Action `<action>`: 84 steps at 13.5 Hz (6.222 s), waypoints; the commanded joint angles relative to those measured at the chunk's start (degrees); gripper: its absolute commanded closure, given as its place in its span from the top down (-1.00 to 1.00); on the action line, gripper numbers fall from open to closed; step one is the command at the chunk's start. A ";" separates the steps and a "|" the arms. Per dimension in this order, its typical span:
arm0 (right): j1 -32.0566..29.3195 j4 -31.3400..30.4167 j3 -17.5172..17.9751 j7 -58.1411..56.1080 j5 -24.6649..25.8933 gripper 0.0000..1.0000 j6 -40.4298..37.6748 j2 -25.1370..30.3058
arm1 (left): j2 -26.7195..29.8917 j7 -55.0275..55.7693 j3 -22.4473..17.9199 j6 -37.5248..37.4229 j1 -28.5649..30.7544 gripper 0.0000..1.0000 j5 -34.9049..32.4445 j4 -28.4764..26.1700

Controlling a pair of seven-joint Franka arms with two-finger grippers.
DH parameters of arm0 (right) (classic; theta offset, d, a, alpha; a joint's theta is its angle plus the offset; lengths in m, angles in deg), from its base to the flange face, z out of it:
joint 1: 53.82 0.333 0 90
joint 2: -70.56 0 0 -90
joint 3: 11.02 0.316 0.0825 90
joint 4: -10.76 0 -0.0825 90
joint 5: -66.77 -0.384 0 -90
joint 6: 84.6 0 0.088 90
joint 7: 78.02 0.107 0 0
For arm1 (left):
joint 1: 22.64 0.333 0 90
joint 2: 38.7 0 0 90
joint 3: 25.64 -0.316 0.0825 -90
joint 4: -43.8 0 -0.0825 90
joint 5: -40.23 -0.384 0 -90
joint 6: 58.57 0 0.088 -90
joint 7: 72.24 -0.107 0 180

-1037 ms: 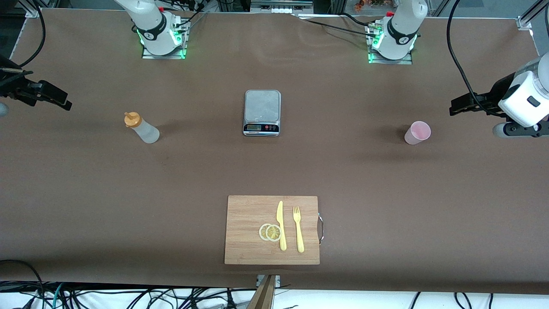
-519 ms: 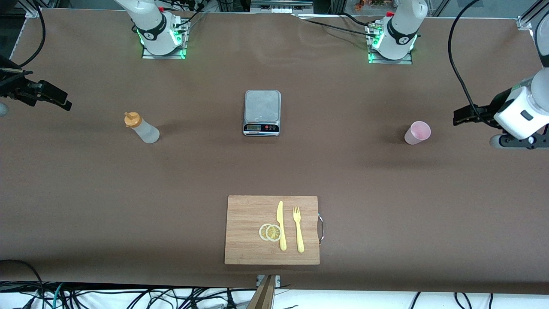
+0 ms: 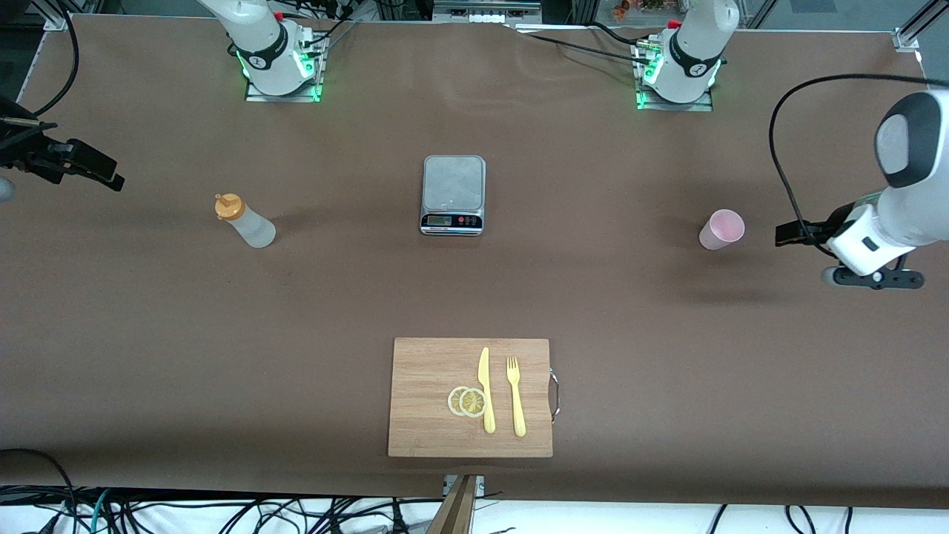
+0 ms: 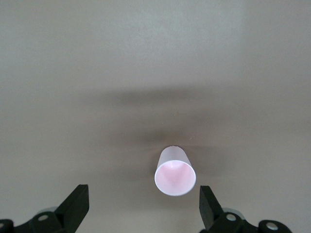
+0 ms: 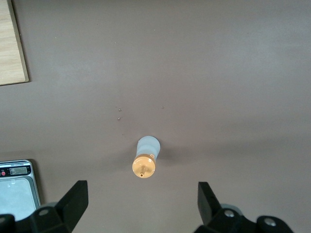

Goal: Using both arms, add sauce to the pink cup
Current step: 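Lower the left gripper over the pink cup, then close the left gripper on the pink cup rim, then carry the pink cup with the left gripper onto the scale, then release the cup on the scale while the right gripper reaches the bottle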

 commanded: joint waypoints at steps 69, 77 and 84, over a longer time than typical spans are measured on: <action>-0.16 0.52 -0.13 -0.42 -0.93 1.00 -0.49 -0.20 | -14.18 46.96 -1.37 30.08 -62.23 -1.00 24.57 -3.64; -0.16 0.70 0.05 -0.42 -1.81 1.00 0.74 -1.77 | -14.28 47.05 -1.81 29.56 -61.61 1.00 24.66 -2.33; 0.28 -0.09 -0.13 -15.82 -5.33 1.00 1.98 -6.96 | -8.83 47.24 -6.63 10.88 -59.07 1.00 26.24 6.18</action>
